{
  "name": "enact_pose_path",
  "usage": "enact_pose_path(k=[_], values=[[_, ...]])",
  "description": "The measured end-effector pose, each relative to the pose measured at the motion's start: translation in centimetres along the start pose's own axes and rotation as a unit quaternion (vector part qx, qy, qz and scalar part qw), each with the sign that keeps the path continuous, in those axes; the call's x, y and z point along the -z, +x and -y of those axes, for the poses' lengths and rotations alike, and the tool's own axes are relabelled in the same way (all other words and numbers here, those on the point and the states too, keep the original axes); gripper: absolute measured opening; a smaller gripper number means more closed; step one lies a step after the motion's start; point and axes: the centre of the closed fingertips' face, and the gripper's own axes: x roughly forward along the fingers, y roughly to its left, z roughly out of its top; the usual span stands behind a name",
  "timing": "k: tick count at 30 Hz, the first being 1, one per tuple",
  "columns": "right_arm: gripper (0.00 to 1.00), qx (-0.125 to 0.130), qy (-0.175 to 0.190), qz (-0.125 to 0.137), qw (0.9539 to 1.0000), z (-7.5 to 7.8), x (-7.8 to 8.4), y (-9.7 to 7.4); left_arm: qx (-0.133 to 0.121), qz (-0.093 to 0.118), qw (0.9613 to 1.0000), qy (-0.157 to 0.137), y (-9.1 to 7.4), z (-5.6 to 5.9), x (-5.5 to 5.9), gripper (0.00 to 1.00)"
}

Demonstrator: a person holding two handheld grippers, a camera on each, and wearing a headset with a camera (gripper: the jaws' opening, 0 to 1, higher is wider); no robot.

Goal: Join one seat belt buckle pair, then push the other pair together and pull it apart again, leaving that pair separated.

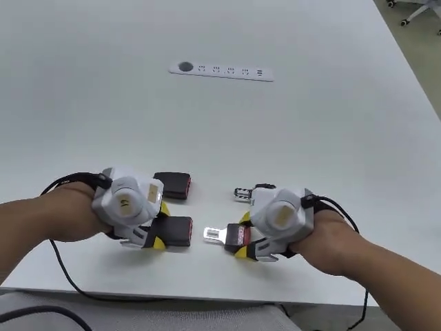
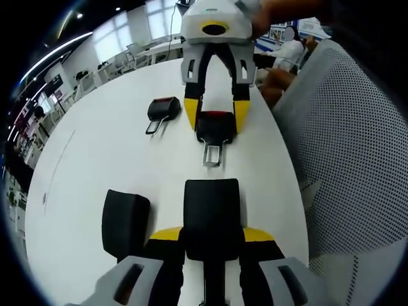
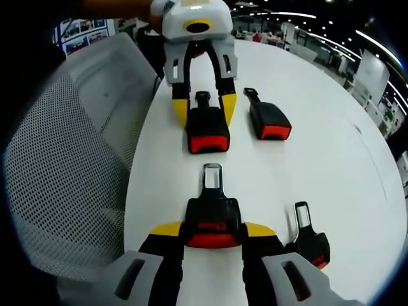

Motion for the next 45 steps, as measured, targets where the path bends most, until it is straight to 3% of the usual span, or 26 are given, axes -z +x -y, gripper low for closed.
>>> enact_pose_path(k=[6,15,20,24,37,45], values=[[0.32,-0.001,-0.003,0.005,1.0000,-0.4,-1.4,0.8,0.000,-0.005,1.0000,0.001,0.0,0.0,0.1,0.34],[0.32,0.001,-0.013,0.000,0.9999,0.1,-1.2,0.7,0.003,-0.007,1.0000,-0.001,0.0,-0.1,0.0,0.33],[0.32,-0.003,-0.029,0.000,0.9996,0.3,-2.0,1.1,0.005,-0.011,0.9999,0.001,-0.1,0.1,-0.2,0.33],[0.32,-0.008,-0.021,0.011,0.9997,0.2,-2.6,1.5,0.006,-0.011,0.9999,0.001,-0.1,0.1,-0.1,0.33],[0.31,0.004,-0.017,0.008,0.9998,0.2,-2.6,1.7,0.013,-0.015,0.9997,0.014,0.0,0.0,-0.1,0.33],[0.31,0.011,-0.004,0.006,0.9999,0.2,-3.1,2.1,0.012,-0.014,0.9998,0.006,0.1,0.1,0.0,0.33]])
